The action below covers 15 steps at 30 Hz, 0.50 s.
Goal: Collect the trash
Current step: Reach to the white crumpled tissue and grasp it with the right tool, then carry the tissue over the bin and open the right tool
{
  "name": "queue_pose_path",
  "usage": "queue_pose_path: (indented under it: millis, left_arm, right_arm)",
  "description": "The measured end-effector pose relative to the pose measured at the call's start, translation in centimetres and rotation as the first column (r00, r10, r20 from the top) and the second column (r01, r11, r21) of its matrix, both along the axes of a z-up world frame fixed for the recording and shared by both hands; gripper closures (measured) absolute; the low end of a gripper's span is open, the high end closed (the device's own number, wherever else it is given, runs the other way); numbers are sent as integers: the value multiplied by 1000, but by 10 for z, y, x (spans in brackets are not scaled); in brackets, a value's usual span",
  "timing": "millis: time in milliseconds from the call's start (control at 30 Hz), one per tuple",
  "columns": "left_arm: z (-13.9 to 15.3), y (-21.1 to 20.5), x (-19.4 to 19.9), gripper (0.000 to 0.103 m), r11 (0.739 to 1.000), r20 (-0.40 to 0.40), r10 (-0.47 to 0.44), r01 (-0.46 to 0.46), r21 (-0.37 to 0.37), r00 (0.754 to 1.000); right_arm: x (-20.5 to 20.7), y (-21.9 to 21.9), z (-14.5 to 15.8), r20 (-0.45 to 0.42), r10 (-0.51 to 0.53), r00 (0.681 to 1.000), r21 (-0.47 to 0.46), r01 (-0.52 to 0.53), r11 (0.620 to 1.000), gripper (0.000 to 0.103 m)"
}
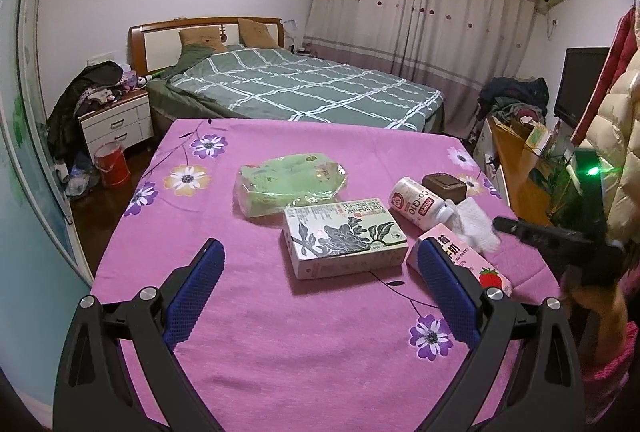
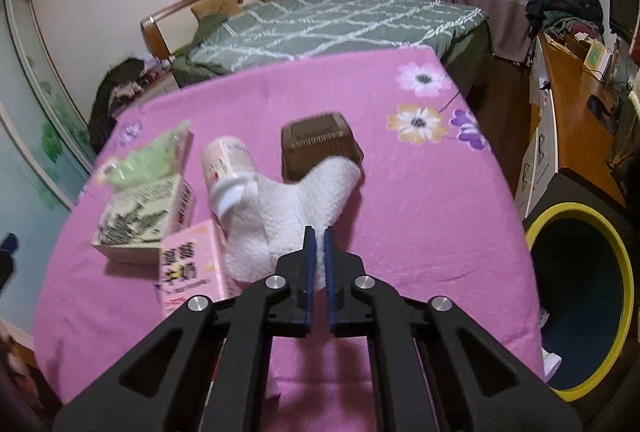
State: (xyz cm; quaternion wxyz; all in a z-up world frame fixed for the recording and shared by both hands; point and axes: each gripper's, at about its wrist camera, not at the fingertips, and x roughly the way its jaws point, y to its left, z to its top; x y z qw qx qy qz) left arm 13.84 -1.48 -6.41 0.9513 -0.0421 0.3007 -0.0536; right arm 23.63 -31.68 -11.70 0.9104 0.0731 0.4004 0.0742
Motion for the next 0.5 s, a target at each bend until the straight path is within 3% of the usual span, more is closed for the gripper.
queue_pose_path:
  millis: [133,267,367,400,433,500]
  left_arm:
    - [-1,-3,1,7,1000,-4,-6,6,4,1000]
    - [-1,-5,0,7,1000,-3,-10,10,1,1000]
    - [-1,-5,0,7,1000,-2,-11,11,6,1000]
    - [0,-5,0,7,1000,-2,-10,10,7,1000]
    - [0,-4,0,7,1000,-1,-9,9,6,1000]
    - [1,-3,0,7,1000,1,-6,6,4,1000]
  right_arm:
    - [-13,-5,20,52,-2,999,24,1,1000,100]
    - [-10,-4,22,41,-2,999,17,2,1000,99]
    - [6,2,6,-22,-1,1000,-4,1,1000,81]
    - [8,3,4,-31,-2,1000,-9,1,1000,68]
    - [13,6,-2,-45,-3,999,-30,2,1000,63]
    - [19,10,-10,-64,-8,998,-52,4,999,62]
